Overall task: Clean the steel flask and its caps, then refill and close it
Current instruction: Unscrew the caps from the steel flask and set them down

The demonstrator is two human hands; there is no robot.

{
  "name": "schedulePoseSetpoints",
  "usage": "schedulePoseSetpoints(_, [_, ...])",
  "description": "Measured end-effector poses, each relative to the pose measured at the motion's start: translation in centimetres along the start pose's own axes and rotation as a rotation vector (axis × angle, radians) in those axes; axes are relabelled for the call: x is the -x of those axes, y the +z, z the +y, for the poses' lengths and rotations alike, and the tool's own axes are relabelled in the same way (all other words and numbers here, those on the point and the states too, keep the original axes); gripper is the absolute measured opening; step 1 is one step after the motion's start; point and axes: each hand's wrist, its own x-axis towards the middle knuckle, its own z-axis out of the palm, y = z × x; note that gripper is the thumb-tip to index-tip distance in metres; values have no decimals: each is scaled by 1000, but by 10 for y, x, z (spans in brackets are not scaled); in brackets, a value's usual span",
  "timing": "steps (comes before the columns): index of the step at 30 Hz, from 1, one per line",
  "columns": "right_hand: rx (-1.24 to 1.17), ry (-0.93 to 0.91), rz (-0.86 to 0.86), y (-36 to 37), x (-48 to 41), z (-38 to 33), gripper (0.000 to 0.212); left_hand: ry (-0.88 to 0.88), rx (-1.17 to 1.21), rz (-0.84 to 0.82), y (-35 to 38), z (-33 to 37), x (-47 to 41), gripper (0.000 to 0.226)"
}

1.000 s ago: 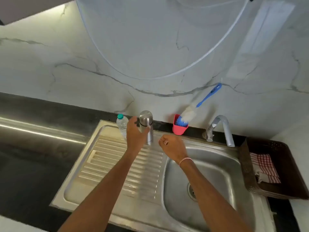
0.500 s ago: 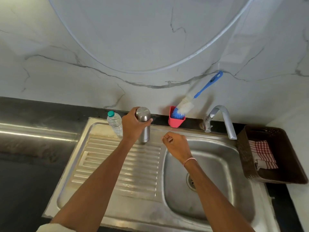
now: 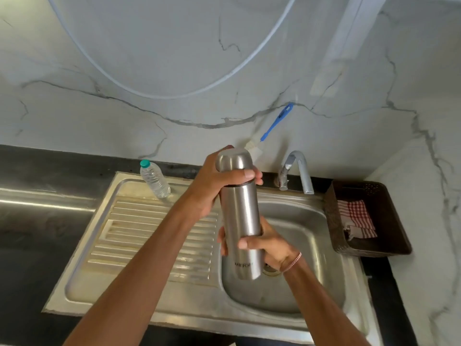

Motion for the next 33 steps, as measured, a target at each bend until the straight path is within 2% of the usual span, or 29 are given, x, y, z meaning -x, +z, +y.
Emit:
schedulePoseSetpoints(1, [-52, -7, -46, 6, 9, 1, 58, -30, 104, -68, 12, 0, 3, 37])
schedulePoseSetpoints(3, [-85, -26, -2, 14, 23, 5, 57, -92, 207, -107, 32, -1, 11, 28])
schedulePoseSetpoints(9, [95, -81, 287, 20, 52, 22, 59, -93, 122, 62, 62, -16, 32, 29])
schedulePoseSetpoints(14, [240, -95, 422, 28, 67, 26, 55, -116, 112, 181, 76, -21, 45, 30])
schedulePoseSetpoints(16, [354, -78, 490, 30, 68, 24, 53, -134, 56, 324, 82, -24, 46, 28])
schedulePoseSetpoints(19, [774, 12, 756, 32, 65, 21, 60, -183, -116, 698, 92, -34, 43, 49])
schedulePoseSetpoints(21, [934, 45, 856, 34, 61, 22, 66, -215, -160, 826, 100, -35, 44, 56])
schedulePoseSetpoints(23, [926, 42, 889, 32, 60, 25, 67, -204, -194, 760, 104, -32, 49, 56])
schedulePoseSetpoints(25, [829, 13, 864, 26, 62, 22, 67, -176, -176, 582, 99, -29, 54, 52])
schedulePoseSetpoints(29, [565, -135, 695, 17, 69, 9, 60, -73, 124, 243, 72, -25, 63, 53])
schedulePoseSetpoints(31, [520, -163, 642, 16, 71, 4, 59, -18, 171, 167, 64, -21, 64, 47])
schedulePoseSetpoints(33, [529, -175, 631, 16, 71, 1, 58, 3, 144, 180, 62, -17, 64, 46])
